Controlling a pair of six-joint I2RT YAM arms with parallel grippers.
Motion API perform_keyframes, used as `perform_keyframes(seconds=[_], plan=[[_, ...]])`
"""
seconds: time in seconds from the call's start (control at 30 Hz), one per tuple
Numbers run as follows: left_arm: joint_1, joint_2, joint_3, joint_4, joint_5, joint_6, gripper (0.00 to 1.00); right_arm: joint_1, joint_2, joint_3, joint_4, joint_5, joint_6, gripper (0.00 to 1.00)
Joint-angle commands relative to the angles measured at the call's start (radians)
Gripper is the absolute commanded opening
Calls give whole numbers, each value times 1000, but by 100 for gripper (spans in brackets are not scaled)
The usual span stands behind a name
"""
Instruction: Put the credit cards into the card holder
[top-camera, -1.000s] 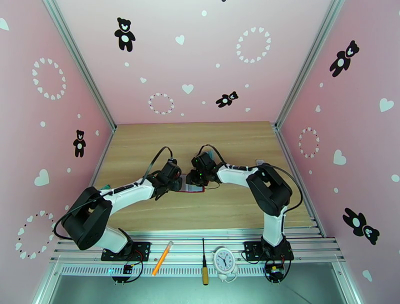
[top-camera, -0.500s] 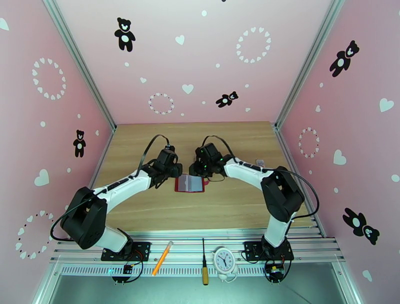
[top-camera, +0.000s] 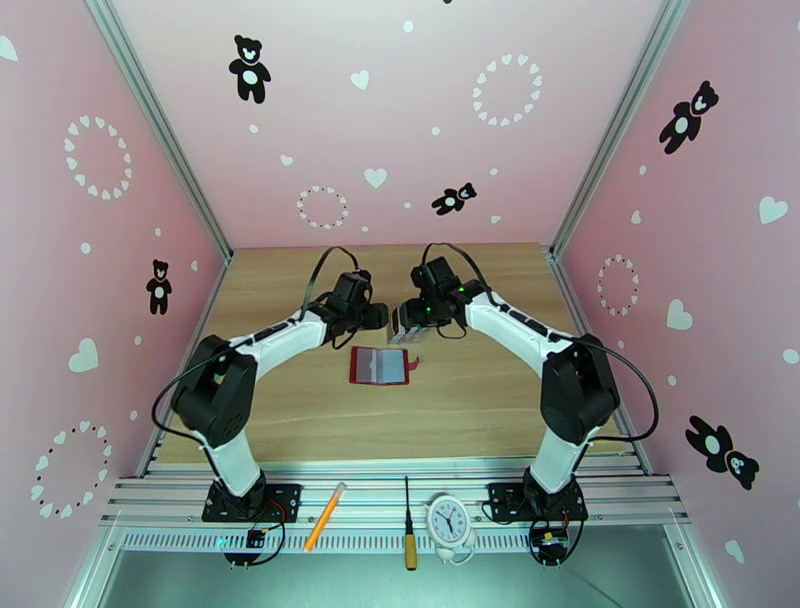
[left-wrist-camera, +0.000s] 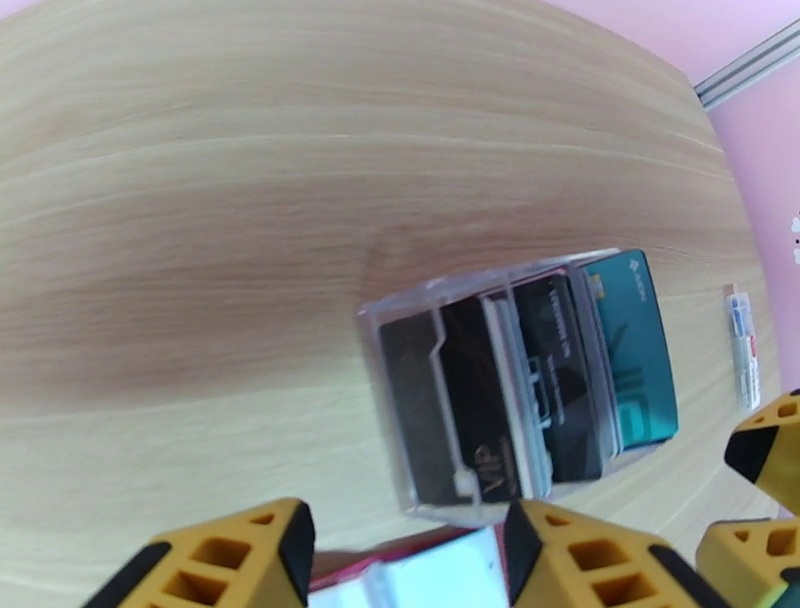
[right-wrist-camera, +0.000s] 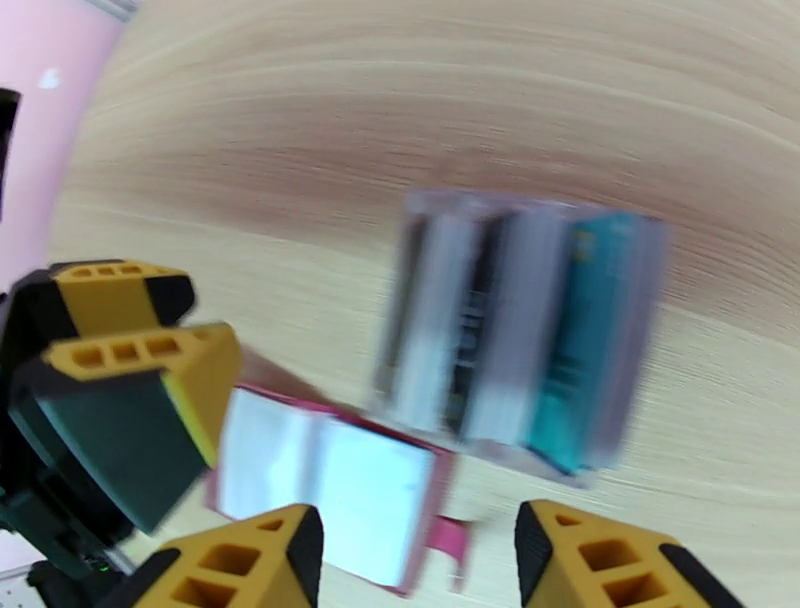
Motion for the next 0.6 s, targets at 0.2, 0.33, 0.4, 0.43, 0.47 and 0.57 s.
perform_keyframes(seconds=[0.2, 0.33, 0.4, 0.43, 0.47, 0.57], plan=[[11, 116, 48, 103, 162, -21, 57, -44, -10, 29, -75, 103, -54, 58], [12, 131, 27, 139, 171, -14, 57, -57, -8, 24, -77, 120, -61, 59], [14, 141, 23, 147, 174, -15, 57, -63, 0, 25, -78, 129, -63, 60], [14, 144, 16, 157, 178, -19, 57, -67, 6, 26, -79, 129, -63, 60], [18, 147, 11, 164, 183, -25, 57, -70, 10, 28, -78, 129, -63, 61], [22, 143, -6, 170, 186, -25, 57, -74, 29, 35, -78, 130, -67, 62]])
